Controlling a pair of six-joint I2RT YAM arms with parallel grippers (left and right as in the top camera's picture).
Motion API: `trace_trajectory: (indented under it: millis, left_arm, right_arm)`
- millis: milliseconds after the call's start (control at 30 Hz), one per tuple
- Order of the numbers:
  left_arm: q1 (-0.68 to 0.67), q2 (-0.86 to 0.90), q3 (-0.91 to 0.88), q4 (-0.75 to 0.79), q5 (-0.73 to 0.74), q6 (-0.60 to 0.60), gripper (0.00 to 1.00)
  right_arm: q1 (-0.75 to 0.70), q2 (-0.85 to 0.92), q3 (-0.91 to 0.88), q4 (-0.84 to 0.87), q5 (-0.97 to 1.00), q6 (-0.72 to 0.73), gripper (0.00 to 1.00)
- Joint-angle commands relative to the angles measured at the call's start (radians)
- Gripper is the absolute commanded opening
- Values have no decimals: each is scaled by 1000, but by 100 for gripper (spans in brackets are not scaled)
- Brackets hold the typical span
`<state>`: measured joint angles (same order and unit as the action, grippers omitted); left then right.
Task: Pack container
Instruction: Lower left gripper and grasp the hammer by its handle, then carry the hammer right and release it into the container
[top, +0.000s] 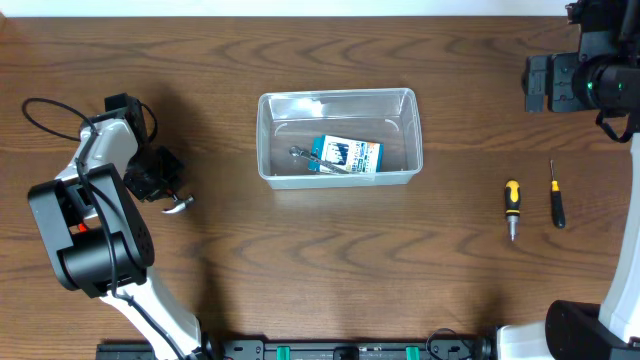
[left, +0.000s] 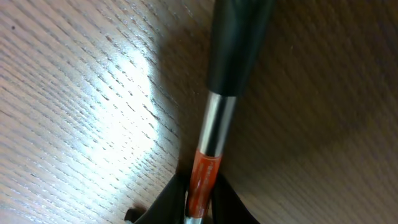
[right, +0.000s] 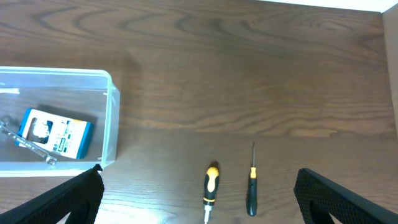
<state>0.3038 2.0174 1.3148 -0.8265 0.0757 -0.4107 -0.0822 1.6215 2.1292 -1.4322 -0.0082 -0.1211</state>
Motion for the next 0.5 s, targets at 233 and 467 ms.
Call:
trace_trajectory:
  millis: [233,467]
  left_arm:
    - [-1,54,-50,2,-8,7,6]
    - [-7,-58,44,-82,52,153,6]
  right_arm:
    - [-4,0,-4,-1,-7,-14,99]
    - [-4,0,-4,-2,-7,-14,99]
